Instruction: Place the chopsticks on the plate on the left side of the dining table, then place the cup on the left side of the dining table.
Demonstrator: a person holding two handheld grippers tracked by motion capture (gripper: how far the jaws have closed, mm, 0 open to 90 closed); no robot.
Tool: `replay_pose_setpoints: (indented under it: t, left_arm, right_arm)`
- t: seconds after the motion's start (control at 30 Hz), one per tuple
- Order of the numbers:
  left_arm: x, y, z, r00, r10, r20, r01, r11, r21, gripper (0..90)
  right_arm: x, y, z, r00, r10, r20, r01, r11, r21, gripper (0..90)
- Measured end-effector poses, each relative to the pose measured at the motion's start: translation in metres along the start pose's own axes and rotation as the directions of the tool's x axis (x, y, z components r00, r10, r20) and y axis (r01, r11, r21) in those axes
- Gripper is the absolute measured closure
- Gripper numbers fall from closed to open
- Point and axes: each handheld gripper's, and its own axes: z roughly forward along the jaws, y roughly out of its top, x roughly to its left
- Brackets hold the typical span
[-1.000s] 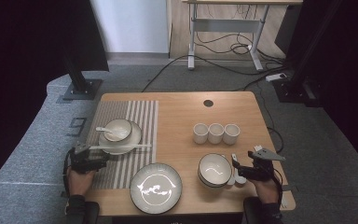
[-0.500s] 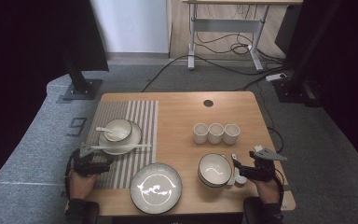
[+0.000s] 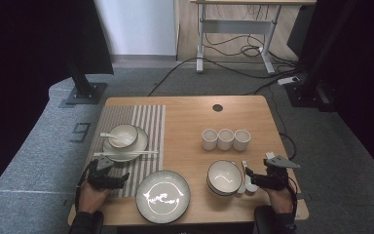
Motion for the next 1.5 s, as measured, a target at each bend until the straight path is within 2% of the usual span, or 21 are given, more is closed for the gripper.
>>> replay_pose_setpoints:
  t: [0.1,0.33,0.43,0.47,0.53,0.63,0.67,0.73,1.2,1.5]
  left_arm:
    - [-0.003,-0.002,0.005,0.9997,0.019,0.014,-0.019,0.9994,0.028,0.0]
    - [-0.005,-0.004,0.011,0.9986,0.037,0.039,-0.039,0.9969,0.069,0.0]
    - [-0.005,-0.005,0.013,0.9982,0.041,0.043,-0.044,0.9955,0.084,0.0]
    - [-0.005,-0.006,0.015,0.9979,0.031,0.057,-0.036,0.9951,0.093,0.0]
    - [-0.004,-0.006,0.015,0.9978,0.026,0.06,-0.032,0.9952,0.093,0.0]
    - [-0.002,-0.007,0.016,0.997,0.002,0.077,-0.009,0.9956,0.093,0.0]
    - [0.0,-0.008,0.017,0.9956,-0.02,0.092,0.011,0.9955,0.094,0.0]
    - [0.002,-0.009,0.017,0.9946,-0.026,0.101,0.017,0.9959,0.089,0.0]
    - [0.002,-0.01,0.018,0.9943,-0.022,0.105,0.014,0.9968,0.078,0.0]
    - [0.002,-0.01,0.018,0.9943,-0.022,0.105,0.014,0.9968,0.078,0.0]
  right_arm:
    - [-0.002,-0.003,0.002,0.9999,0.002,0.016,-0.002,1.0,0.011,14.5]
    - [-0.003,-0.007,0.006,0.9993,-0.02,0.032,0.019,0.999,0.036,14.5]
    - [-0.004,-0.008,0.008,0.999,-0.025,0.037,0.023,0.999,0.044,14.6]
    - [-0.005,-0.009,0.008,0.999,-0.023,0.037,0.021,0.999,0.045,14.6]
    - [-0.005,-0.009,0.009,0.999,-0.023,0.038,0.021,0.999,0.046,14.6]
    - [-0.006,-0.01,0.009,0.9989,-0.021,0.041,0.02,0.999,0.047,14.6]
    - [-0.007,-0.01,0.01,0.9989,-0.022,0.041,0.02,0.998,0.051,14.6]
    - [-0.007,-0.011,0.01,0.9989,-0.022,0.041,0.02,0.998,0.055,14.6]
    - [-0.009,-0.011,0.01,0.9989,-0.02,0.043,0.017,0.998,0.06,14.7]
    - [-0.007,-0.003,0.008,0.9993,-0.013,0.034,0.011,0.998,0.06,14.7]
